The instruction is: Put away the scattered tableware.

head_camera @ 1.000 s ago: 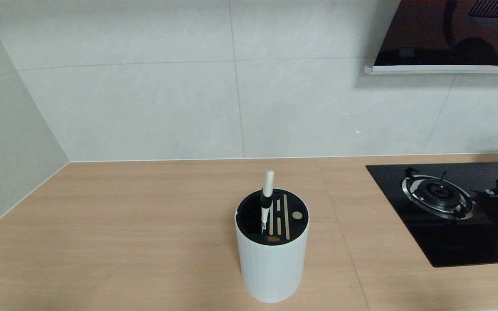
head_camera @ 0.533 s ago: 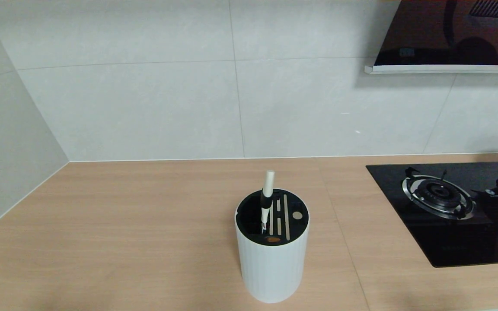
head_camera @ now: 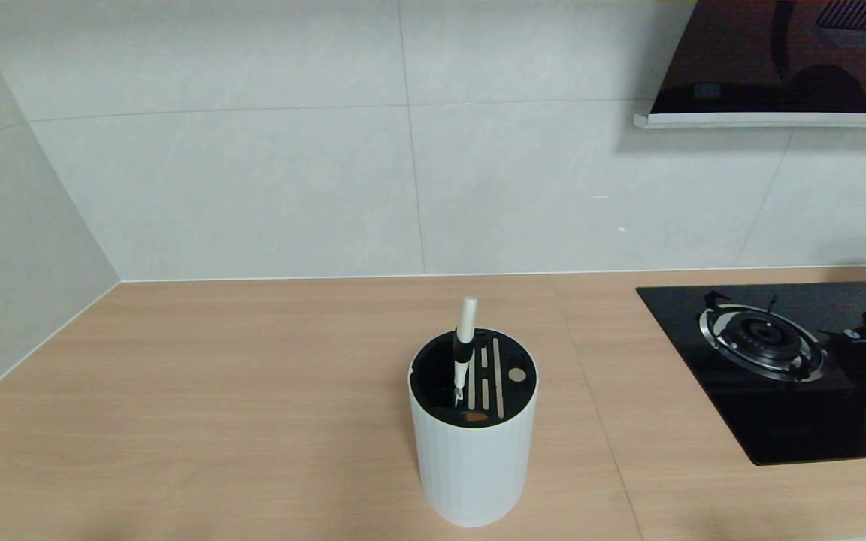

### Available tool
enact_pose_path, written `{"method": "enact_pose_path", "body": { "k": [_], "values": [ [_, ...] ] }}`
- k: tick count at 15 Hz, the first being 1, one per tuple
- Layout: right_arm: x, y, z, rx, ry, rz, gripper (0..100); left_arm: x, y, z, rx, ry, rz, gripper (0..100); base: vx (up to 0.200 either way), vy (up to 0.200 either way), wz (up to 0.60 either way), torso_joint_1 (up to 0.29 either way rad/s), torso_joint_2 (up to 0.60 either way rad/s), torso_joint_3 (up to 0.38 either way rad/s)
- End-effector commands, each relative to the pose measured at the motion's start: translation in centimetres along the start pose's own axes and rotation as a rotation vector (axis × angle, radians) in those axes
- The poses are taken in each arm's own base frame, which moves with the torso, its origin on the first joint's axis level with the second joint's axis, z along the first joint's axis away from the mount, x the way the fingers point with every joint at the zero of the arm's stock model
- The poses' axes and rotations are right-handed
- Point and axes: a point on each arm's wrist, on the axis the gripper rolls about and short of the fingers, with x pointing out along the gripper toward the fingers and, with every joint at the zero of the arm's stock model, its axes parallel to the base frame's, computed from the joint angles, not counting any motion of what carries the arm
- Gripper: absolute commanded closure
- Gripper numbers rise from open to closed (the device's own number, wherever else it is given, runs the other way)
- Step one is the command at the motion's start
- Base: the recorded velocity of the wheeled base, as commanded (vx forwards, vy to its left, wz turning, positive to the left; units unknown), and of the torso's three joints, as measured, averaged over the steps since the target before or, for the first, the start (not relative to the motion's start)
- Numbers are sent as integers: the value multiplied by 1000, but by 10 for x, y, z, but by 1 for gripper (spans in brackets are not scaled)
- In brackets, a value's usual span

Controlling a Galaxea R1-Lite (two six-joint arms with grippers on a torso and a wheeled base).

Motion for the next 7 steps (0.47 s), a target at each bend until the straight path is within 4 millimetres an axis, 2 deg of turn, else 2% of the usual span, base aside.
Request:
{"method": "enact_pose_path", "body": {
  "k": [1,7],
  "values": [
    [0,0,0,2,5,7,0,0,0,0,-7,0,1,0,0,0,0,0,0,0],
    [0,0,0,2,5,14,0,0,0,0,-34,0,1,0,0,0,0,0,0,0]
  ]
}}
